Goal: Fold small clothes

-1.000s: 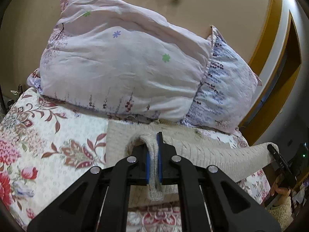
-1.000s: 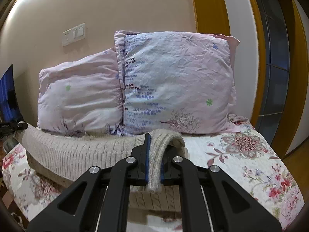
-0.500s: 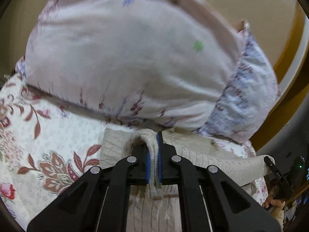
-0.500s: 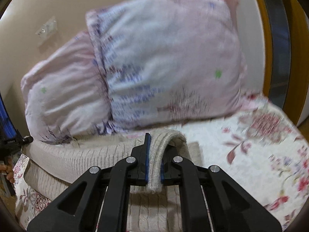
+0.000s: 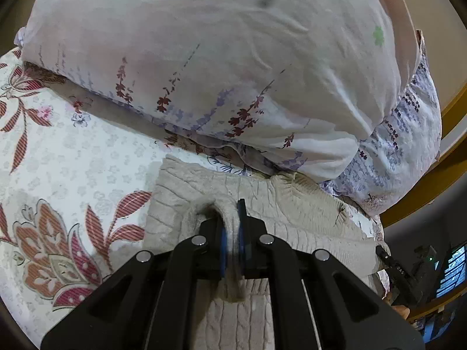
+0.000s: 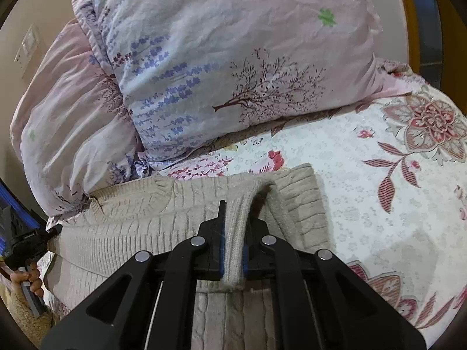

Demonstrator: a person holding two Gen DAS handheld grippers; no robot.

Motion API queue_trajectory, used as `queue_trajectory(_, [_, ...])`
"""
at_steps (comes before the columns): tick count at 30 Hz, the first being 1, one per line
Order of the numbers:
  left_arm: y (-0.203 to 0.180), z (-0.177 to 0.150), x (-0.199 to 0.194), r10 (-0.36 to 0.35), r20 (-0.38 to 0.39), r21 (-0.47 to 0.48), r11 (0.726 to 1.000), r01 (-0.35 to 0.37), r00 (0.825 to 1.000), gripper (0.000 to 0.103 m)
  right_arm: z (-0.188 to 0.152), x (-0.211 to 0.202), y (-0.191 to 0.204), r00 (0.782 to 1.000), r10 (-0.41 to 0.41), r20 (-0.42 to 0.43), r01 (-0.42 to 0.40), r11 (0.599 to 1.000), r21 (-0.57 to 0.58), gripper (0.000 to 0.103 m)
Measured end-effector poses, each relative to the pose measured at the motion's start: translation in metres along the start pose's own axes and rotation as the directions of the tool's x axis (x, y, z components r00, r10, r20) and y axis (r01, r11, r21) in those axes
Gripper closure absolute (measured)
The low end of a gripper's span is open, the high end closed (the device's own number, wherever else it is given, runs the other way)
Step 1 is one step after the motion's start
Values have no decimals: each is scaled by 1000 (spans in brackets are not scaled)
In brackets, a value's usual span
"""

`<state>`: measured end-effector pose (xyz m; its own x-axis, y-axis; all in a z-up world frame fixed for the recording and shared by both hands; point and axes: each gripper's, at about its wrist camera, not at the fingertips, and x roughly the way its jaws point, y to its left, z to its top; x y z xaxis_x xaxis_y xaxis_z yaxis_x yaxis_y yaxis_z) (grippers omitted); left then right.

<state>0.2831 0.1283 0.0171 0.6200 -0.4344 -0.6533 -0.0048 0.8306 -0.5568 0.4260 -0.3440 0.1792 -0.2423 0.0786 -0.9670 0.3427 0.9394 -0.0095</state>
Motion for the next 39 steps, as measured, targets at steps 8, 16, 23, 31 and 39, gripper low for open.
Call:
queue_trajectory(8, [10, 6, 14, -83, -32, -110, 991, 79, 996, 83, 15, 20, -19, 994, 93, -55, -83, 983, 163, 78])
queue_trajectory(16, [8, 12, 11, -180, 5, -166, 970, 178, 984, 49, 26, 21, -12, 990, 143, -20, -136, 973, 186, 51])
queue_trajectory(23, [5, 15, -19, -236, 109, -142, 958, 250, 966, 44, 32, -12, -7, 983, 162, 87, -173, 977, 126, 51])
queue_trajectory(31, [-4, 5, -12, -213, 14, -172, 962, 212, 977, 42, 24, 6, -1, 972, 230, -48, -216, 954, 206, 50])
queue_trajectory(39, [-17, 6, 18, -303, 6, -241, 925, 296, 953, 36, 27, 31, 17, 958, 286, -8, -277, 936, 218, 50])
